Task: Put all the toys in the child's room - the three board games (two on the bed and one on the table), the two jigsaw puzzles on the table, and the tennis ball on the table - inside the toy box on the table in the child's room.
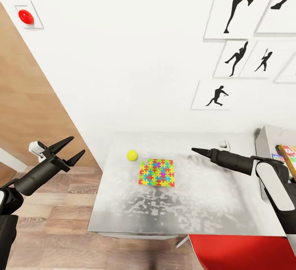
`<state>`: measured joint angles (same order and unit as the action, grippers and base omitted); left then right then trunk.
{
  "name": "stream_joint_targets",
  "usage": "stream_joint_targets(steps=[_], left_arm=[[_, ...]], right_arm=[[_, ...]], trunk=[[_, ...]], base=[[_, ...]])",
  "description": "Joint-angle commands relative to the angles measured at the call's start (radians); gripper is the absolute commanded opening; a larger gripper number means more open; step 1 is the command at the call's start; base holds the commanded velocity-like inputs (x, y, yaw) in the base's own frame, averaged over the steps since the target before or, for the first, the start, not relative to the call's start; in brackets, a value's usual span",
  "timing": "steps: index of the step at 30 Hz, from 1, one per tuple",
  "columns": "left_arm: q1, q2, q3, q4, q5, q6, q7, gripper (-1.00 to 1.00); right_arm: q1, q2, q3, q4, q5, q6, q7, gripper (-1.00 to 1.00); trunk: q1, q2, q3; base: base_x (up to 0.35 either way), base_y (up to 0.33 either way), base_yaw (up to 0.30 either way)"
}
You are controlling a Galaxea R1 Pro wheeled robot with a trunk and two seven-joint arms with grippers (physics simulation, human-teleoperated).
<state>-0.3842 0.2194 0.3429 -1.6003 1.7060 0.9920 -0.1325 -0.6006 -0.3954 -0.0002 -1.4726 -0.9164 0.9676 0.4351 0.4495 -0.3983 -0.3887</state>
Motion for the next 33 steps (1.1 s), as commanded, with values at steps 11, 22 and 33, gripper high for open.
stream_joint_targets(steps=[11, 22, 33], left_arm=[[-0.001, 0.001, 0.002, 0.0, -0.009, 0.004, -0.01, 1.0], [-0.001, 0.001, 0.002, 0.0, -0.009, 0.005, -0.011, 1.0], [-0.001, 0.002, 0.002, 0.0, -0.009, 0.005, -0.012, 1.0]], right_arm=[[0.002, -0.001, 0.004, -0.01, 0.0, -0.017, 0.005, 1.0], [0.002, 0.0, 0.008, -0.016, -0.001, -0.02, 0.003, 1.0], [0.002, 0.0, 0.009, -0.017, 0.004, -0.021, -0.002, 1.0]], trunk=[[0.001, -0.002, -0.002], [0.001, -0.002, -0.002], [0.001, -0.002, -0.002]], base=[[0.0, 0.06, -0.007], [0.0, 0.231, -0.001], [0.0, 0.278, 0.0]])
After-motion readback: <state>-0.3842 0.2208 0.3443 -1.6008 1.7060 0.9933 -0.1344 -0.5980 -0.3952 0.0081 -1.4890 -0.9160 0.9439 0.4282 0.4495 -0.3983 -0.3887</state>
